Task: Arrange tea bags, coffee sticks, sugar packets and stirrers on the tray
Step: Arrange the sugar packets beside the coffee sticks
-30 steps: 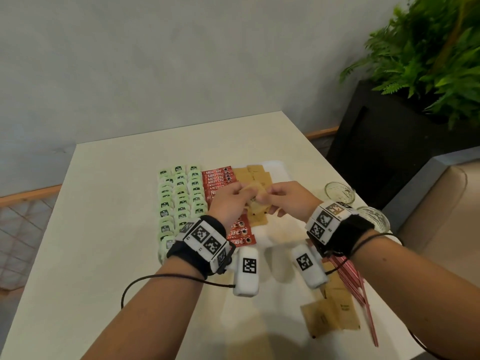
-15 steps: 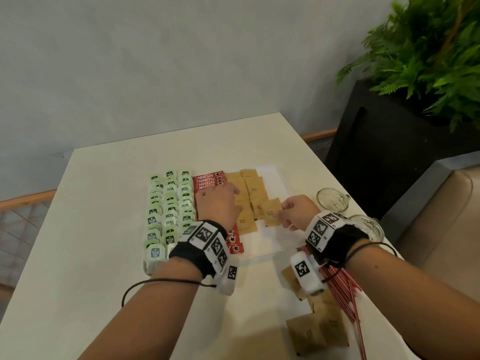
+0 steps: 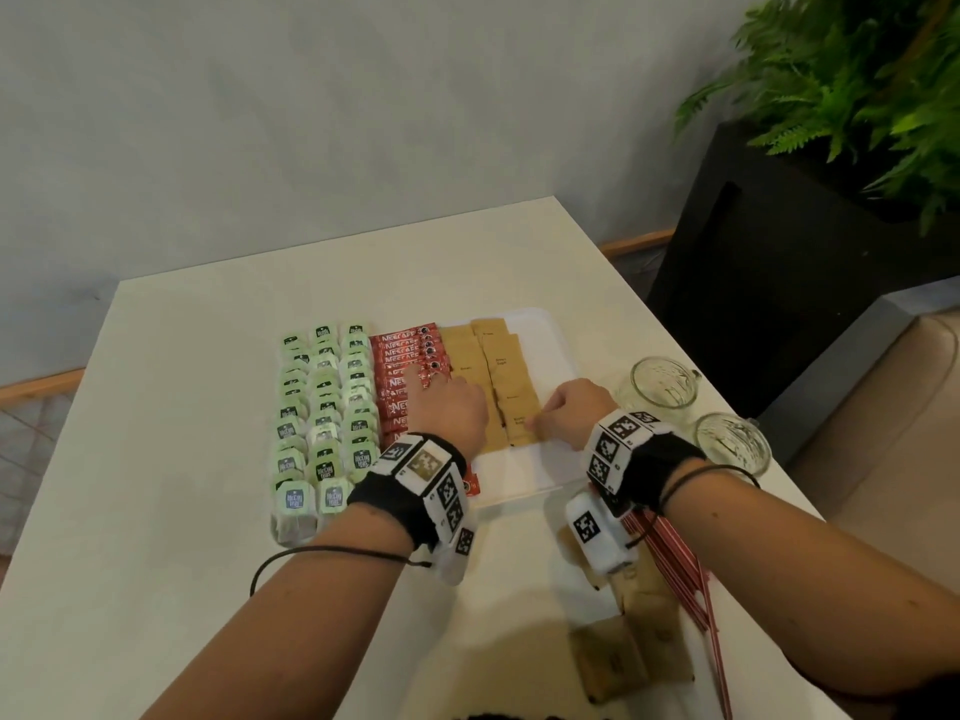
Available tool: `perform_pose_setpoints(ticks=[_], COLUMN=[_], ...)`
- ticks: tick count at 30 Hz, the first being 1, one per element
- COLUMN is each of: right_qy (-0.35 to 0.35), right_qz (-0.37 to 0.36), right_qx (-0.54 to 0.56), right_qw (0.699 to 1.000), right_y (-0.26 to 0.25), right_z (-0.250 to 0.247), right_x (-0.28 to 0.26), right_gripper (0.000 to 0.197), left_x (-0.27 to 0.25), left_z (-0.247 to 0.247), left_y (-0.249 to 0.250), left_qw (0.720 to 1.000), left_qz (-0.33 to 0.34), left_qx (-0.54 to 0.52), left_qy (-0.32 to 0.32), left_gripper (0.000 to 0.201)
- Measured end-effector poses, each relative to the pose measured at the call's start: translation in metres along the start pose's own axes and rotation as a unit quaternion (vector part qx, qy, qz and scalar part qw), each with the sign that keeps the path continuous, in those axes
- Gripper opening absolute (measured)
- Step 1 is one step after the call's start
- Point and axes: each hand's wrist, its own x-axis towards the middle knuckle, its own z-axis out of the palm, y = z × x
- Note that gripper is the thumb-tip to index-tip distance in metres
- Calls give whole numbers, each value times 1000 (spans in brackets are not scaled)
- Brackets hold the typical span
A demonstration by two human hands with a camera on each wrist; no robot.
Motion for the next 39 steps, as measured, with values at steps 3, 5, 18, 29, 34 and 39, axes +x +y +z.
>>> perform_pose_setpoints(ticks=[3,5,18,29,34,39], right_qy=[15,24,-57,-30,-35,-36], right_qz=[-34,-58,-144,-145,-151,-145], right_qx=[5,26,-37,-188,-189,-95], right_qw=[999,998,987,971,970,984], right_y=[1,6,117,128,130,133], right_z=[-9,-19,-33,-5,-4,-17], right_x=[-16,-36,-156,-168,-168,-174], right_gripper=[24,24,29,52,31,21], left_x=[-15,-30,-112,-140,-140,-134], left_z=[-7,-11,18,29,30,29], left_y=[5,12,74,93,86,69], left_qw=[999,997,951,957,955,939], left_qz=[29,61,208,200,200,178], left_qx=[-15,-34,-192,-112,-135,-224], left_qy=[14,23,-123,-179,-173,-189], left_gripper=[19,20,29,64,46,28])
